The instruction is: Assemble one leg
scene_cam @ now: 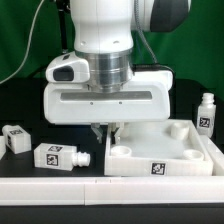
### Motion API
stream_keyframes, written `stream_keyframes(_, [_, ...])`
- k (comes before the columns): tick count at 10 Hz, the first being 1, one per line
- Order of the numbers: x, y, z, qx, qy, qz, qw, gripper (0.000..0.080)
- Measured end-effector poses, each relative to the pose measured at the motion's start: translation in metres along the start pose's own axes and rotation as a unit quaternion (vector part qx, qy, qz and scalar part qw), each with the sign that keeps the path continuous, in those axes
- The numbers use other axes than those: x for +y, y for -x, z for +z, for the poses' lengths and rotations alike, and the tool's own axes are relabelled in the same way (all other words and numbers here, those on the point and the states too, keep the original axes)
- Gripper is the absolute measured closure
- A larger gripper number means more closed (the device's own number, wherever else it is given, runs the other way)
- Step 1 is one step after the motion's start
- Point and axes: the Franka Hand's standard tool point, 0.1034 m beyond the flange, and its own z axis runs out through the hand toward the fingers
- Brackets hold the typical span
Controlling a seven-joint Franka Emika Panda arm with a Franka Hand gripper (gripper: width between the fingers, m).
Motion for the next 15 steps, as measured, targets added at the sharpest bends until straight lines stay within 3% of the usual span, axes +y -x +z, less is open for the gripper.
stream_keyframes(5, [-0.001, 0.000, 0.010, 0.001, 0.002, -0.002, 1.000, 0.0745])
stream_keyframes(9, [-0.007, -0.035, 0.008, 0.017, 0.003, 0.000, 1.000, 0.0745])
stream_keyframes(14, [-0.005, -0.037, 0.010, 0.016, 0.003, 0.005, 1.000, 0.0745])
stream_keyframes(15, [-0.005, -0.037, 0.010, 0.016, 0.003, 0.005, 1.000, 0.0566])
